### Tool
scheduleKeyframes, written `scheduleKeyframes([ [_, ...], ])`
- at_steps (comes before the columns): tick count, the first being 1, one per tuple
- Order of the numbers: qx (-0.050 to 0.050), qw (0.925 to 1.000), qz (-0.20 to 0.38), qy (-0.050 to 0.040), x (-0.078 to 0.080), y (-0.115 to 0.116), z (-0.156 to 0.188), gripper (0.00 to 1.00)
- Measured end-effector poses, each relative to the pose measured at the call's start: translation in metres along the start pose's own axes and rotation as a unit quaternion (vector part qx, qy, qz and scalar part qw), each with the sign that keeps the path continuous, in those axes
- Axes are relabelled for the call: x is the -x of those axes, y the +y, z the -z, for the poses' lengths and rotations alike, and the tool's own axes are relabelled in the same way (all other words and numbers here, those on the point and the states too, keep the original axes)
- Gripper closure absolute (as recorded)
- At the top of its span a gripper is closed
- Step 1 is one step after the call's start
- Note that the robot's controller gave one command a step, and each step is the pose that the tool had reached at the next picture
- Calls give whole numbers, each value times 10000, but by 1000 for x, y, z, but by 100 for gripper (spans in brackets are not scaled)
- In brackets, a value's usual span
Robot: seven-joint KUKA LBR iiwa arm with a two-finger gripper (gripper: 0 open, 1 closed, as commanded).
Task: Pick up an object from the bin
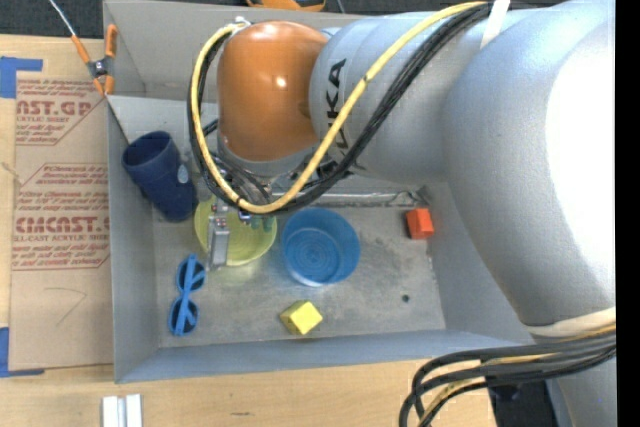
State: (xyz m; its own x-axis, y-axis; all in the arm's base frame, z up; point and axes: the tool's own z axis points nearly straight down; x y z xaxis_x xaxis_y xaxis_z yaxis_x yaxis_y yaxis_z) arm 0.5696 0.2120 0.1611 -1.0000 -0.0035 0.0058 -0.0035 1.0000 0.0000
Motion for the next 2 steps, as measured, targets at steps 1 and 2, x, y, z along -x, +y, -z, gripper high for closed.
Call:
scheduleKeyframes([
  [1,7,10000,-16,-37,2,-1,5,0],
  [2,-2,9997,-229,-20,20,4,-95,0],
])
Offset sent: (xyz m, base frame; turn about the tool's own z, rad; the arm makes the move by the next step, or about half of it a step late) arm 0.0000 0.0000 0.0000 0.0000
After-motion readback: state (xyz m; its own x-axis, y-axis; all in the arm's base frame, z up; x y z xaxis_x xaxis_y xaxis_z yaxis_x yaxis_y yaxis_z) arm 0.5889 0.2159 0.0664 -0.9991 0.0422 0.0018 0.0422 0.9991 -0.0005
